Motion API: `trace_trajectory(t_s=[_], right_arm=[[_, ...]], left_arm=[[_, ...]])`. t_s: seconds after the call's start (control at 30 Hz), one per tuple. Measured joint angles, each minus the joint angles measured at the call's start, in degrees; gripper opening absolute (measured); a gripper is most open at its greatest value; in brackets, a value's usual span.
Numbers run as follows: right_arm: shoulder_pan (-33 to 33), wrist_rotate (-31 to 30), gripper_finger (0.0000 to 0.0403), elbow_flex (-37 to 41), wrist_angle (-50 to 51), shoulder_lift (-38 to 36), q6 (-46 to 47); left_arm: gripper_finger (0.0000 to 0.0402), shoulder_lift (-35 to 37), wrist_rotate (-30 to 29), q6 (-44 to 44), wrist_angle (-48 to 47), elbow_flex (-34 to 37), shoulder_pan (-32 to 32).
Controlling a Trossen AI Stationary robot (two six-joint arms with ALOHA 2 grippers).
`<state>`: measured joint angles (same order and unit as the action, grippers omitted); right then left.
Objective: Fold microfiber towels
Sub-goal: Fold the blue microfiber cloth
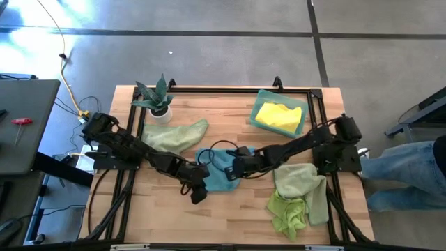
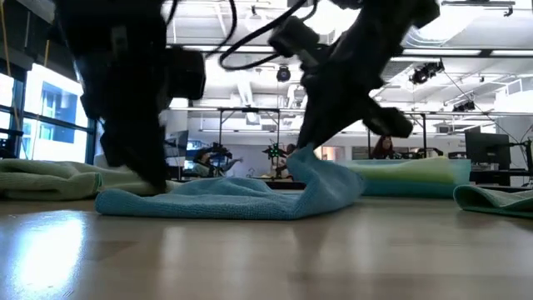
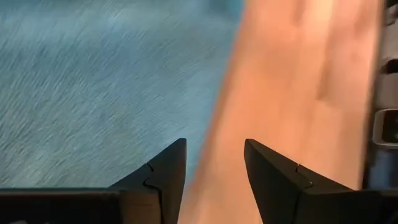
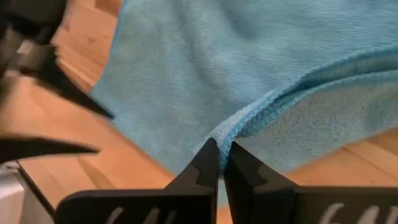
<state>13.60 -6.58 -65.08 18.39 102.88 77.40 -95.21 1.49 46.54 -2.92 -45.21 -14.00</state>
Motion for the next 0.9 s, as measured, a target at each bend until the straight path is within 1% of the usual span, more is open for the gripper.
trace_trajectory(t_s=[0.17,0.23,0.3,0.37,0.5,0.73,0.77,0.83,0.9], right_arm=[[-0.51,1.1,0.0,-5.14,-0.24,4.55,-4.61],[-0.87,1.57,0.0,-7.64,-0.65,6.25,-7.0],[-1.31,2.57,0.0,-10.03,-0.58,8.1,-9.39],[-1.82,3.86,0.0,-12.56,-0.41,10.16,-11.37],[-2.37,5.68,0.0,-17.37,-0.56,13.96,-14.47],[-2.47,8.47,0.0,-25.33,-0.46,19.27,-18.44],[-2.47,8.96,0.0,-26.25,-0.6,19.81,-18.97],[-2.47,9.22,0.0,-28.14,0.22,20.41,-19.81],[-2.46,8.97,0.0,-30.18,-0.12,20.75,-20.53]], left_arm=[[0.0152,5.99,-4.56,-0.1,-4.11,0.0,-1.66],[0.0152,9.09,-6.58,0.06,-8.88,0.14,-2.57],[0.0152,11.12,-8.02,1.32,-11.55,0.09,-3.46],[0.0152,13.8,-9.64,3.13,-16.16,0.17,-4.6],[0.0152,17.51,-13.07,6.95,-20.98,0.18,-7.09],[0.0152,22.48,-18.97,12.14,-23.8,0.1,-10.71],[0.0152,23.29,-19.62,12.71,-24.95,0.22,-11.24],[0.0152,23.65,-21.0,14.15,-24.34,-0.05,-12.08],[0.0152,24.63,-21.74,15.15,-27.08,0.29,-12.83]])
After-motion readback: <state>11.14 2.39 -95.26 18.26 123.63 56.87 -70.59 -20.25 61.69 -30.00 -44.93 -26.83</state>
